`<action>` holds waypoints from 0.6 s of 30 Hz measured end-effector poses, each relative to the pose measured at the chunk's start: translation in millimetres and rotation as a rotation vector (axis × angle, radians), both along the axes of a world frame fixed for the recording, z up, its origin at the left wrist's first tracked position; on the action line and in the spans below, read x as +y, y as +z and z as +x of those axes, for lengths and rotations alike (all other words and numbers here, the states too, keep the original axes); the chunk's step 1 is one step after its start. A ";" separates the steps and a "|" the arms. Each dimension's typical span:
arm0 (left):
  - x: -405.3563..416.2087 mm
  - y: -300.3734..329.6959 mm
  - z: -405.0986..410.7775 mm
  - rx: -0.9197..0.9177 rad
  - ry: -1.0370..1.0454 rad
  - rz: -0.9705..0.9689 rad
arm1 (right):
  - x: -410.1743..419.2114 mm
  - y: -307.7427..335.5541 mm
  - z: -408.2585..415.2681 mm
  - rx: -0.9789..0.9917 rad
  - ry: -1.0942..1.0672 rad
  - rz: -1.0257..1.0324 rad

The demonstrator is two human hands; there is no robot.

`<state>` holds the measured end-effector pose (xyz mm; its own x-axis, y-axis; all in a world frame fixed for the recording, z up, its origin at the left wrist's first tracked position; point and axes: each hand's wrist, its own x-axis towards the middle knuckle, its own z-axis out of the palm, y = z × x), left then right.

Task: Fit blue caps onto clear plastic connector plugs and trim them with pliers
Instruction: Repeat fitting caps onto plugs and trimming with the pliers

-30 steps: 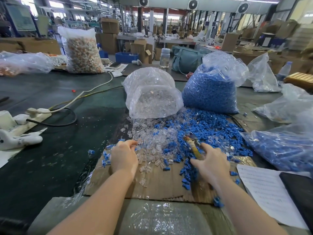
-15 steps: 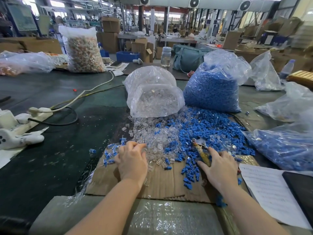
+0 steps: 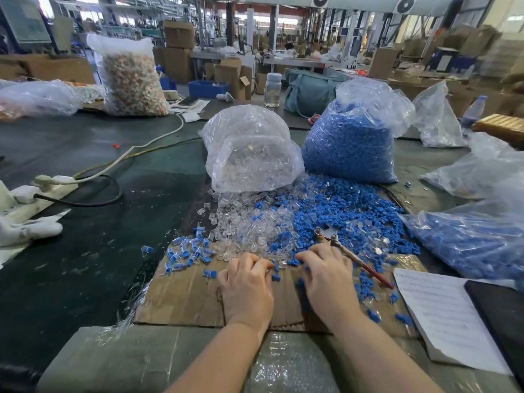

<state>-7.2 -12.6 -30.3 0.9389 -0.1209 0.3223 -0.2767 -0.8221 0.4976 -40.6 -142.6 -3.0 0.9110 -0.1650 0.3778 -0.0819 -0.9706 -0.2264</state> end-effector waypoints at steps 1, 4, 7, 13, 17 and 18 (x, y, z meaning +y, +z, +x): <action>0.3 0.0 -0.1 -0.007 0.004 -0.005 | 5.7 -1.9 2.3 0.042 0.018 -0.007; 1.4 0.1 -2.2 -0.034 0.012 -0.037 | 16.5 -8.5 10.4 0.118 0.009 -0.006; 2.4 0.0 -3.9 -0.047 0.002 -0.040 | 23.3 -10.8 16.0 0.145 -0.043 -0.013; 3.3 -0.5 -4.8 -0.039 -0.031 -0.055 | 29.6 -12.5 24.0 0.155 -0.142 0.003; 3.5 0.1 -5.8 -0.055 -0.031 -0.081 | 30.5 -13.0 28.7 0.161 -0.184 0.003; 3.8 0.0 -5.9 -0.057 -0.029 -0.089 | 30.2 -12.7 28.8 0.152 -0.185 0.000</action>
